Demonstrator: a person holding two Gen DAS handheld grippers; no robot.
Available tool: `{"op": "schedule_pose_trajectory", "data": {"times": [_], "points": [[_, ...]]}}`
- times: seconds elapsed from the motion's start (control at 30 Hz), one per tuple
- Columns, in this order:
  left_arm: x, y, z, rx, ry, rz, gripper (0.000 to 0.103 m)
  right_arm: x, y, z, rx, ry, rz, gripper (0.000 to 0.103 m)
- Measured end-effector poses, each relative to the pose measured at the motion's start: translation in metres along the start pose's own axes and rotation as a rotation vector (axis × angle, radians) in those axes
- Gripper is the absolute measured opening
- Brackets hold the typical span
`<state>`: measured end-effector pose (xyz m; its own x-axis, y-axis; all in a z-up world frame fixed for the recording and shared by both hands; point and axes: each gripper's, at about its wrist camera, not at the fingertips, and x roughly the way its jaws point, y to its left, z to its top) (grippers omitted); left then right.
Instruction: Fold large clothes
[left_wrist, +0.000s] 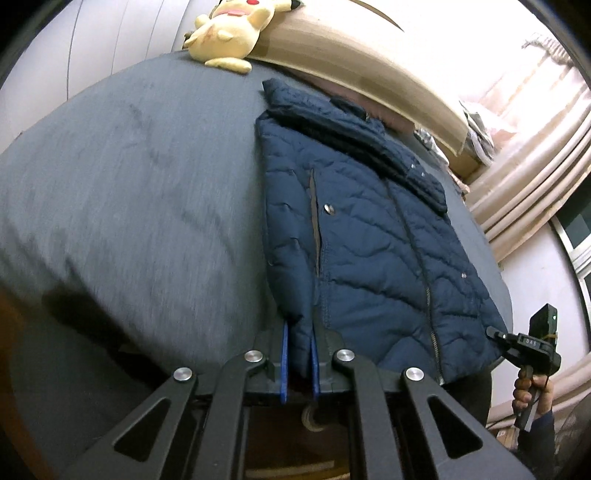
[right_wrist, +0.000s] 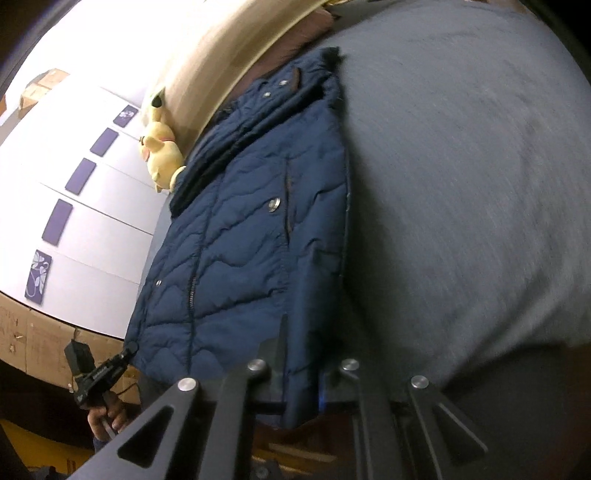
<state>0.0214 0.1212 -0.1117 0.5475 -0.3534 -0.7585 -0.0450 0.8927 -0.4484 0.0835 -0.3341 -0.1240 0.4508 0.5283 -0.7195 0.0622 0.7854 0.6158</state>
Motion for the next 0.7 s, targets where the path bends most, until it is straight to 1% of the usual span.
{"op": "schedule_pose_trajectory", "data": {"times": [0.07,0.1,0.17,0.23,0.27,0.3,0.33,0.37,0.4,0.47,0.53,0.57,0.6,0.63,0.67,0.7], "points": [[0.008,0.003,-0.005,0.0,0.017,0.017,0.01,0.002,-0.008,-0.005,0.019,-0.001,0.011,0.011],[0.012,0.003,-0.003,0.003,0.018,0.029,0.01,0.004,-0.01,-0.006,0.03,-0.002,0.016,0.015],[0.015,-0.001,-0.003,0.024,0.014,0.059,0.012,0.007,-0.015,-0.007,0.061,-0.015,0.04,0.016],[0.019,-0.003,-0.003,0.027,0.012,0.09,0.02,0.008,-0.017,-0.006,0.076,-0.032,0.039,0.021],[0.021,-0.003,-0.003,0.022,0.013,0.099,0.024,0.006,-0.018,-0.007,0.075,-0.041,0.032,0.029],[0.022,-0.002,-0.002,0.015,0.014,0.106,0.037,0.004,-0.02,-0.008,0.077,-0.053,0.027,0.044],[0.024,-0.003,-0.001,0.011,0.013,0.112,0.054,0.002,-0.021,-0.008,0.082,-0.063,0.034,0.058],[0.023,-0.003,-0.002,0.005,0.003,0.125,0.06,-0.002,-0.025,-0.01,0.083,-0.072,0.041,0.078],[0.02,-0.003,-0.002,0.004,-0.016,0.138,0.064,-0.005,-0.024,-0.011,0.077,-0.087,0.047,0.079],[0.022,-0.01,-0.002,0.029,-0.028,0.152,0.064,-0.006,-0.023,-0.012,0.058,-0.077,0.048,0.079],[0.027,-0.016,-0.002,0.058,-0.018,0.177,0.064,-0.002,-0.023,-0.013,0.055,-0.054,0.025,0.073],[0.028,-0.018,-0.003,0.071,-0.015,0.186,0.064,0.0,-0.024,-0.014,0.06,-0.049,0.016,0.058],[0.028,-0.02,-0.004,0.085,-0.012,0.196,0.062,0.003,-0.025,-0.016,0.064,-0.034,0.018,0.031],[0.029,-0.022,-0.006,0.104,-0.009,0.216,0.039,0.002,-0.026,-0.016,0.06,-0.028,0.008,0.025],[0.033,-0.023,-0.007,0.121,0.009,0.245,0.023,0.002,-0.026,-0.018,0.053,-0.022,-0.016,0.019],[0.036,-0.024,-0.007,0.134,0.017,0.275,0.014,0.002,-0.027,-0.019,0.048,-0.013,-0.026,0.017]]}}
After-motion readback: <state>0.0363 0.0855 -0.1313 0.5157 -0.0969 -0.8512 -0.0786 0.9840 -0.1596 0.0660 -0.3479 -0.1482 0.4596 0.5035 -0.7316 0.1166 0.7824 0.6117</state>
